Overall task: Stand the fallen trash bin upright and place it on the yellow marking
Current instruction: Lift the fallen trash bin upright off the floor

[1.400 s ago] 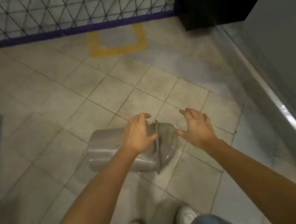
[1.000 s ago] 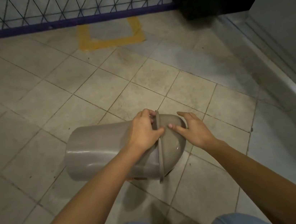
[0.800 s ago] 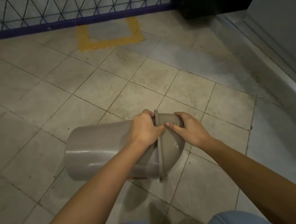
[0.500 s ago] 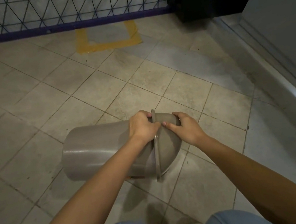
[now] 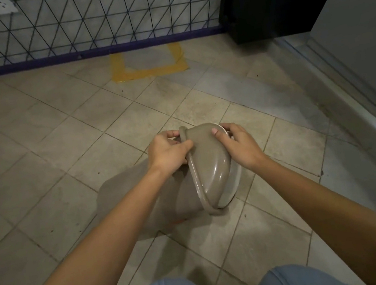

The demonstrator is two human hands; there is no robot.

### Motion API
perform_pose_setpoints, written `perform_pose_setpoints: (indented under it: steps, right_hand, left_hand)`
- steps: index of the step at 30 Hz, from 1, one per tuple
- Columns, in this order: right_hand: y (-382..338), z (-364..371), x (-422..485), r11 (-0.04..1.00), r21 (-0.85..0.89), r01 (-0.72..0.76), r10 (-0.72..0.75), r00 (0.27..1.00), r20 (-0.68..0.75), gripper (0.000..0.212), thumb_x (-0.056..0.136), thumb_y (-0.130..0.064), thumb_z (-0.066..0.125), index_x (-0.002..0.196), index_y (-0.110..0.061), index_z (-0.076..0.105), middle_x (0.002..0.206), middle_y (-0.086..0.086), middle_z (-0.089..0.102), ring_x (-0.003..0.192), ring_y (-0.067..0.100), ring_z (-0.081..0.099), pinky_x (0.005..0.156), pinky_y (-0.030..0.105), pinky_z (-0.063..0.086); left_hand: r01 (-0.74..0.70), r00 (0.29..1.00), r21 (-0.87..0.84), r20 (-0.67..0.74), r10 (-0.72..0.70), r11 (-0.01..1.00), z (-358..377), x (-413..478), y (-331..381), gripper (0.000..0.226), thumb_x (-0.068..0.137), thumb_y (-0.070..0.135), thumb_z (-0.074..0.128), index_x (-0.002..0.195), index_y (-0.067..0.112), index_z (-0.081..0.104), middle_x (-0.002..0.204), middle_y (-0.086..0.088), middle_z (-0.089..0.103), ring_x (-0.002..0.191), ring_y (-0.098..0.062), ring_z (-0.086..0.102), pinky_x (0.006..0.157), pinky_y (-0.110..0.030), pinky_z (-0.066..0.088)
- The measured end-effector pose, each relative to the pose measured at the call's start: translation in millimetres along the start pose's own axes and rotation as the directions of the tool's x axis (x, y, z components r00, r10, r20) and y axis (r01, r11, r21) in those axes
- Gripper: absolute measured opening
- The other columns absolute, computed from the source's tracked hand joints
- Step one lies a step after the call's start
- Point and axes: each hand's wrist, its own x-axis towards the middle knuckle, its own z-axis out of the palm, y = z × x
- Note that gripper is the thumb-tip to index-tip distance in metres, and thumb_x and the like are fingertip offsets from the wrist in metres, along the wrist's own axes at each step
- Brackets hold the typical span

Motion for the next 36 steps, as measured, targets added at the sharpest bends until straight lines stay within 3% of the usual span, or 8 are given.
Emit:
perform_pose_setpoints:
  steps: [7,11,15,18,23,26,30,36]
  right_hand:
    - [-16.2,-14.2,9.0,0.999,-0.025,0.043,-0.045,0.995,-0.091,0.050,0.095,-0.052,0.031,0.127,-0.019,0.054,0.129,0.002,0.051,0.120,0.014,0.043,0.095,0.026,0.026]
    - [-11.7,-22.3,14.1,1.000,-0.020,0.017,-0.020,0.984,-0.176,0.054,0.094,-0.053,0.032,0.128,-0.015,0.053,0.133,0.005,0.050,0.125,0.019,0.043,0.103,0.032,0.030]
    - [-2.5,-26.5,16.2,0.998,0.048,-0.049,0.056,0.986,-0.159,0.063,0.091,-0.059,0.032,0.129,-0.013,0.051,0.133,0.007,0.053,0.122,0.022,0.049,0.107,0.044,0.036]
    - [3.1,-26.2,11.6,0.992,0.075,-0.103,0.113,0.982,-0.150,0.068,0.089,-0.063,0.032,0.135,-0.015,0.043,0.137,0.005,0.049,0.119,0.016,0.047,0.099,0.034,0.036]
    - [1.5,-22.3,5.8,0.901,0.212,-0.378,0.371,0.926,0.074,0.085,0.078,-0.079,0.024,0.140,-0.022,0.033,0.126,0.002,0.049,0.106,0.020,0.047,0.082,0.039,0.041]
    - [-2.5,-24.6,6.2,0.877,0.261,-0.404,0.389,0.915,0.108,0.086,0.074,-0.082,0.028,0.138,-0.025,0.038,0.123,0.000,0.051,0.105,0.021,0.049,0.076,0.040,0.041]
    - [-0.7,-24.9,1.3,0.791,0.331,-0.515,0.451,0.856,0.255,0.081,0.073,-0.084,0.031,0.132,-0.029,0.042,0.124,0.002,0.050,0.109,0.026,0.048,0.085,0.047,0.042]
    - [-2.9,-20.9,-5.9,0.779,0.333,-0.532,0.425,0.837,0.344,0.076,0.071,-0.086,0.030,0.119,-0.029,0.045,0.108,0.002,0.056,0.097,0.022,0.054,0.081,0.045,0.044]
  left_hand:
    - [0.039,0.999,-0.273,-0.010,-0.043,0.961,-14.9,-1.1,19.1,0.024,0.071,0.007,0.069,0.092,0.018,0.062,0.063,0.000,0.060,0.046,-0.007,0.054,0.043,-0.021,0.046]
    - [0.023,0.999,-0.358,-0.018,-0.032,0.933,-23.2,-2.7,26.7,0.030,0.073,0.003,0.064,0.103,0.007,0.065,0.063,-0.001,0.061,0.044,-0.006,0.053,0.039,-0.016,0.042]
    - [0.028,0.997,-0.430,-0.047,-0.053,0.903,-28.2,-5.1,28.1,0.028,0.075,0.000,0.063,0.103,0.004,0.066,0.051,0.005,0.060,0.037,-0.003,0.050,0.037,-0.015,0.039]
    - [0.028,0.996,-0.446,-0.060,-0.061,0.895,-32.8,-6.1,27.1,0.027,0.075,0.001,0.063,0.102,0.005,0.067,0.048,0.009,0.060,0.039,-0.003,0.051,0.039,-0.015,0.040]
    - [0.024,0.995,-0.448,-0.074,-0.064,0.894,-40.1,-7.3,25.8,0.028,0.076,0.002,0.062,0.104,0.006,0.066,0.059,0.003,0.060,0.041,-0.002,0.051,0.040,-0.016,0.041]
    - [0.020,0.995,-0.466,-0.080,-0.064,0.885,-43.8,-7.5,25.0,0.024,0.077,0.002,0.061,0.099,0.009,0.064,0.049,0.010,0.061,0.039,-0.001,0.051,0.040,-0.015,0.041]
    - [0.016,0.995,-0.473,-0.082,-0.062,0.881,-47.1,-8.6,23.4,0.023,0.077,0.003,0.061,0.098,0.010,0.063,0.045,0.013,0.059,0.039,-0.002,0.051,0.041,-0.015,0.042]
    - [-0.002,0.986,-0.416,-0.154,-0.068,0.909,-56.0,-3.3,17.8,0.030,0.076,0.013,0.064,0.106,0.009,0.065,0.068,0.004,0.062,0.055,-0.006,0.056,0.056,-0.021,0.047]
